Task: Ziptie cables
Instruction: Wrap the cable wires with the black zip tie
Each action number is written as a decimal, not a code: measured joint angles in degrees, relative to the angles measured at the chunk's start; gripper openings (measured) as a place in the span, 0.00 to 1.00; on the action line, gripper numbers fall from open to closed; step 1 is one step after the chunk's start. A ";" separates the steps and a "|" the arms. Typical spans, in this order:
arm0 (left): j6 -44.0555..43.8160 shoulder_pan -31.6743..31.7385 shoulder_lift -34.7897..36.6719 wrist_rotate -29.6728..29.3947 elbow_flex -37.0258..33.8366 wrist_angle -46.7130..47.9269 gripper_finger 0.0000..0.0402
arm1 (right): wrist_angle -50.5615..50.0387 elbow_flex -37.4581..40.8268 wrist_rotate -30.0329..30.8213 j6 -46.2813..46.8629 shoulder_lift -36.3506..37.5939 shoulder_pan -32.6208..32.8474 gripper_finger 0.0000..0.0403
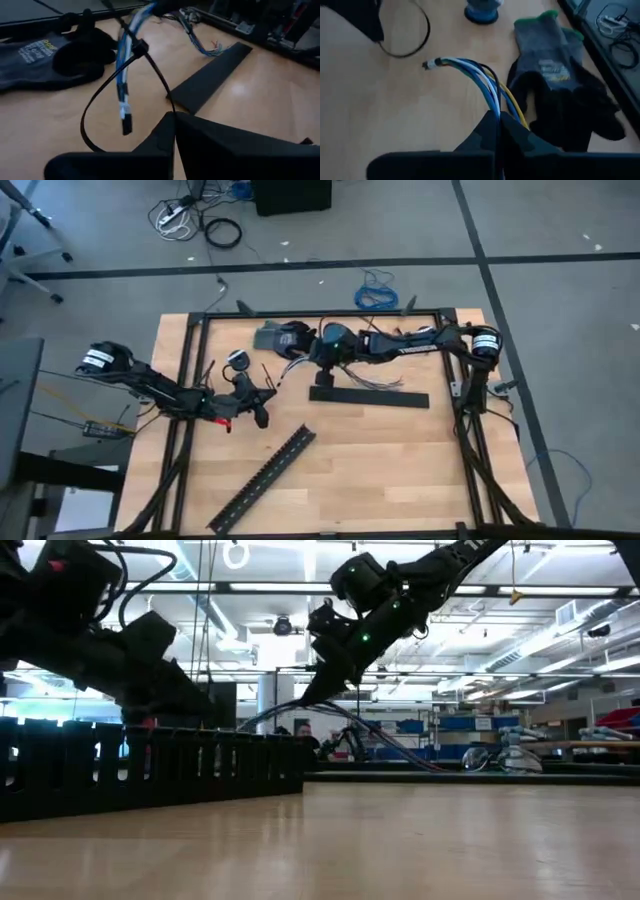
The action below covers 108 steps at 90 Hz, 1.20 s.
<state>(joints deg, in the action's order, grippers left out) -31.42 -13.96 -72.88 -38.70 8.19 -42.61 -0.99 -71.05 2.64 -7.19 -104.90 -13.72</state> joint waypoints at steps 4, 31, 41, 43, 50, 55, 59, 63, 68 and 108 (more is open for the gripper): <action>0.93 0.00 -0.04 0.19 0.00 -0.61 0.00 | 0.19 0.00 -0.96 0.50 0.46 -0.01 0.00; 6.10 0.01 -0.02 0.37 -0.02 -5.80 0.00 | 0.28 0.00 -4.80 3.61 1.14 0.43 0.00; 6.36 0.09 -0.02 0.37 -0.02 -5.68 0.00 | 0.09 0.00 -4.98 4.13 1.19 0.82 0.00; 6.62 0.09 -0.02 0.37 -0.02 -5.75 0.00 | 0.09 0.00 -5.18 4.29 1.23 0.88 0.00; 7.27 0.09 -0.02 0.37 -0.02 -5.95 0.00 | 0.26 0.00 -6.05 4.84 1.33 1.28 0.00; 7.71 0.09 -0.02 0.37 -0.02 -6.25 0.00 | 0.24 0.00 -6.76 5.48 1.33 1.63 0.00; 8.52 0.13 -0.02 0.37 -0.02 -6.74 0.00 | 0.25 0.00 -7.44 5.83 1.28 1.99 0.00; 8.85 0.15 -0.02 0.36 -0.02 -7.45 0.00 | 0.49 0.00 -8.11 6.11 1.11 2.41 0.00; 9.56 0.33 -0.02 0.37 -0.02 -8.67 0.00 | 0.07 0.00 -8.51 6.19 1.05 2.96 0.00; 11.87 0.94 -0.02 3.89 1.17 -10.18 0.00 | 9.24 0.15 -13.43 8.67 -6.73 4.26 0.00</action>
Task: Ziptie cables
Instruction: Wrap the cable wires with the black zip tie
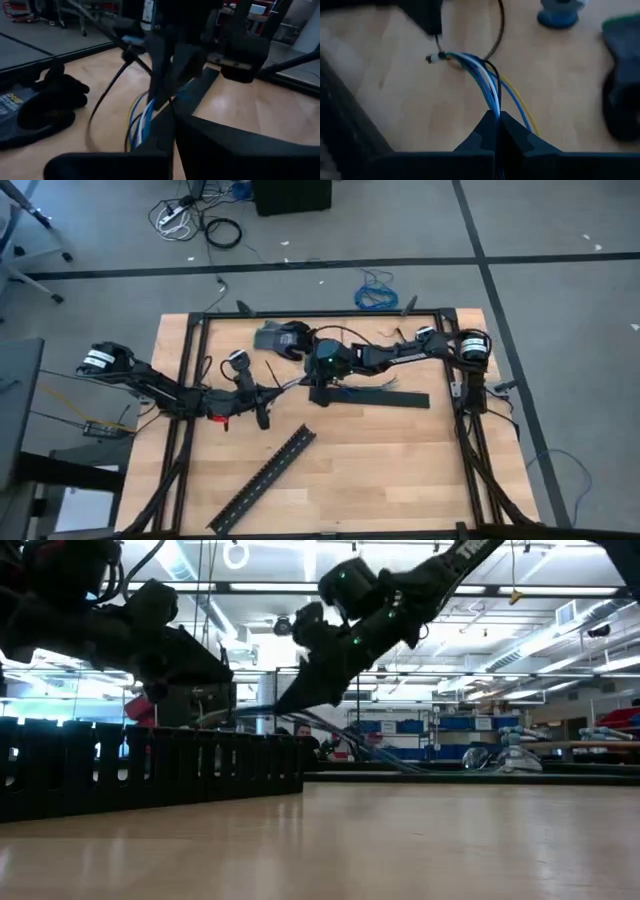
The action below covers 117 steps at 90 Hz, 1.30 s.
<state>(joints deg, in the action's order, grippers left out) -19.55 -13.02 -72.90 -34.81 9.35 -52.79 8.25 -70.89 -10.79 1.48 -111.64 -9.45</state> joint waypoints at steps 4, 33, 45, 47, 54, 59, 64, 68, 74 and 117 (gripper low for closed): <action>0.00 0.02 0.02 0.02 -0.02 0.24 0.00 | 1.49 -0.02 -0.76 0.08 -0.62 0.00 0.00; -0.13 0.02 0.00 0.68 -0.05 1.97 0.00 | 3.50 -0.04 -1.48 -0.04 -1.75 0.09 0.05; -0.15 0.00 0.00 0.79 -0.05 2.16 0.00 | 4.42 -0.04 -1.52 0.49 -1.75 0.09 0.16; -0.17 0.00 0.00 0.85 -0.05 2.18 0.00 | 4.58 -0.04 -1.71 0.86 -1.75 0.09 0.18; -0.38 0.00 -0.52 1.05 -0.03 2.50 0.00 | 4.87 -0.57 -3.79 1.98 -1.75 0.09 0.27; -0.39 0.00 -0.76 1.05 -0.05 2.96 0.00 | 4.78 -1.33 -5.93 2.60 -1.75 0.09 0.33; -0.51 0.00 -1.30 1.05 -0.03 2.96 0.00 | 4.69 -2.25 -8.73 3.29 -1.75 0.09 0.38; -0.54 0.00 -1.95 1.06 -0.03 3.31 0.00 | 4.74 -2.97 -11.38 3.41 -1.75 0.09 0.43; -0.40 0.00 -2.98 1.05 -0.03 3.52 0.00 | 4.85 -4.34 -14.62 3.43 -1.73 0.09 0.48; 5.14 0.00 -10.49 2.80 4.54 1.47 0.00 | 4.98 -8.04 -14.31 3.47 -1.64 -3.02 0.56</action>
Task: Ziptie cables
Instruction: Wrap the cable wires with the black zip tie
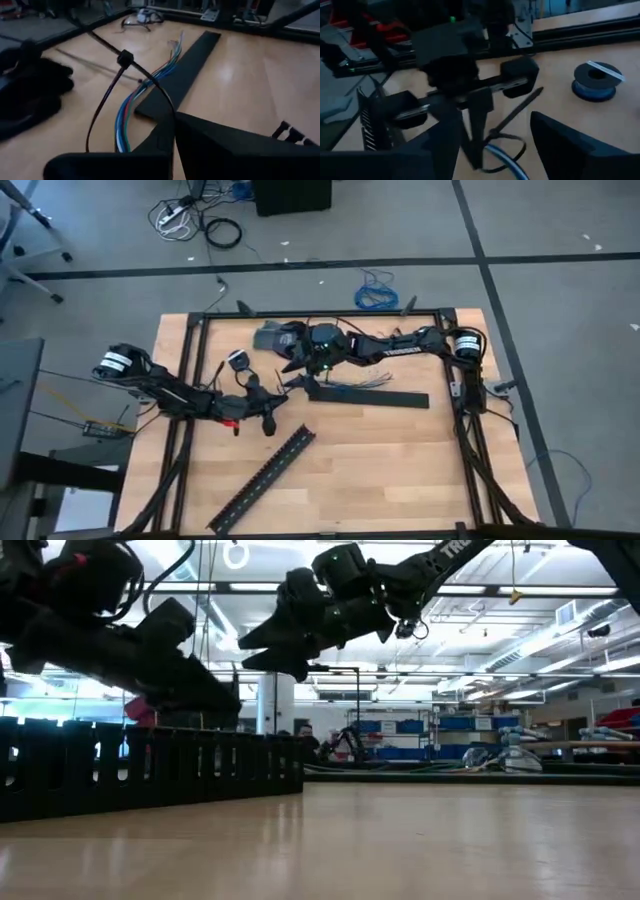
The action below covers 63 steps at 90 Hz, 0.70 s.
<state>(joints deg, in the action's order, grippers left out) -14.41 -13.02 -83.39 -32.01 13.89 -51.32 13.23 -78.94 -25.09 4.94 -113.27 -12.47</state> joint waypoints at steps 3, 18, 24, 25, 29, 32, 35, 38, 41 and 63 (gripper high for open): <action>0.63 0.00 -0.24 0.00 0.40 0.05 0.00 | -0.03 0.02 -0.02 0.16 0.00 -0.07 0.55; 1.96 0.00 -0.51 0.01 0.91 0.39 0.00 | -0.04 0.02 -0.03 0.45 0.00 -0.08 0.54; 1.92 0.00 -0.51 0.02 0.91 0.45 0.00 | -0.06 0.02 0.32 0.45 0.00 -0.08 0.54; 1.92 0.00 -0.51 0.04 0.90 0.45 0.00 | -0.05 0.02 0.52 0.45 0.00 -0.08 0.54; 1.91 0.00 -0.51 0.15 0.90 0.49 0.00 | 0.03 0.03 1.62 0.45 0.00 -0.04 0.53; 1.89 0.00 -0.51 0.15 0.90 0.49 0.00 | 0.29 0.04 2.59 0.44 0.00 0.08 0.52; 1.88 0.00 -0.51 0.15 0.90 0.49 0.00 | 0.64 0.04 2.93 0.35 0.00 0.21 0.51; 1.87 0.00 -0.51 0.17 0.91 0.49 0.00 | 1.01 0.04 3.03 0.28 0.00 0.34 0.50; 1.84 0.00 -0.51 0.15 0.91 0.49 0.00 | 1.31 0.04 3.03 0.23 0.00 0.44 0.48; 1.57 0.00 -0.50 0.51 0.91 0.05 0.00 | 2.02 0.07 3.91 0.14 0.00 1.15 0.37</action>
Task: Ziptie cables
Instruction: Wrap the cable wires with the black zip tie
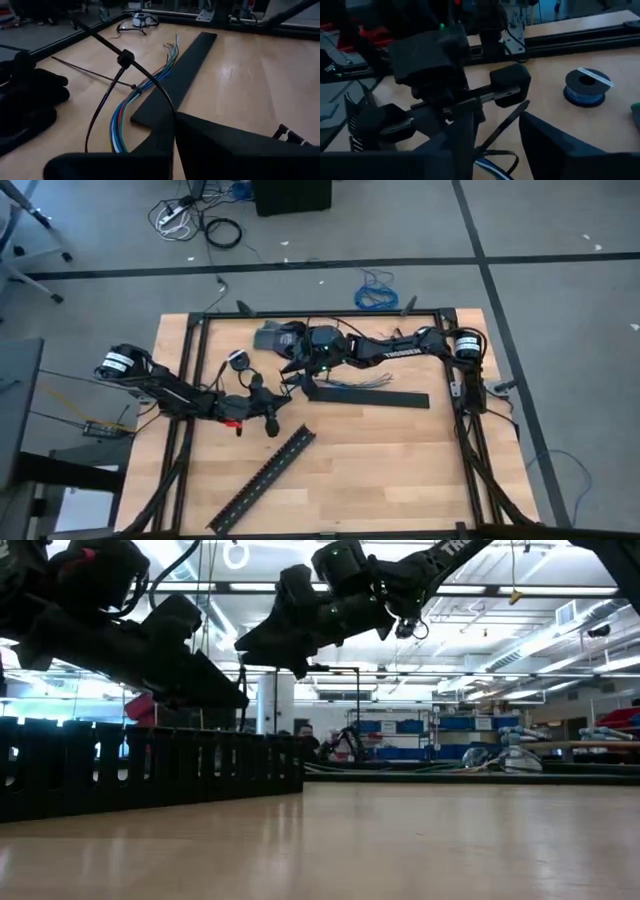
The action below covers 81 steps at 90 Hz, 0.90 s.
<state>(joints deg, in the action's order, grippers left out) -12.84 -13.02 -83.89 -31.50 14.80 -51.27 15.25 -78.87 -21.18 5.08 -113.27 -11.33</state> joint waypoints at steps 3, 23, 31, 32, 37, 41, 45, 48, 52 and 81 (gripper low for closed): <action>0.01 0.00 0.01 0.11 0.01 -0.06 0.00 | 0.02 0.00 0.05 0.00 0.00 0.09 0.35; 0.18 0.00 0.02 0.12 0.01 -0.06 0.00 | 0.14 0.00 0.81 0.26 0.00 0.41 0.25; 0.20 0.00 0.04 0.12 0.01 -0.06 0.00 | 0.18 0.00 0.02 -0.86 0.00 0.43 0.14; 0.20 0.00 0.04 0.12 0.01 -0.06 0.00 | 0.21 0.00 -0.13 -1.16 0.00 0.46 0.12; 0.20 0.00 0.04 0.12 0.01 -0.06 0.00 | 0.85 0.02 -0.98 -2.13 0.00 0.69 0.04; 0.20 0.00 0.04 0.09 0.00 -0.12 0.00 | 1.70 0.02 -1.56 -2.56 0.00 0.96 0.02; 0.20 0.00 0.06 0.08 0.01 -0.22 0.00 | 2.57 0.02 -2.29 -2.60 0.00 1.26 0.01; 0.20 0.00 0.06 0.08 -0.01 -0.19 0.00 | 2.82 0.02 -2.74 -2.64 0.00 1.43 0.01; 0.20 0.00 0.06 0.32 0.00 -0.17 0.00 | 2.86 0.02 -2.97 -2.65 0.00 1.53 0.00; -0.12 -0.07 0.06 0.89 -0.02 0.18 0.12 | -2.72 0.02 -0.86 -2.03 -0.04 0.47 0.00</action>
<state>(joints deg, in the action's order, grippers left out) -12.96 -13.08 -83.83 -30.61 14.79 -51.09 12.53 -78.85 -22.04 3.05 -113.32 -10.85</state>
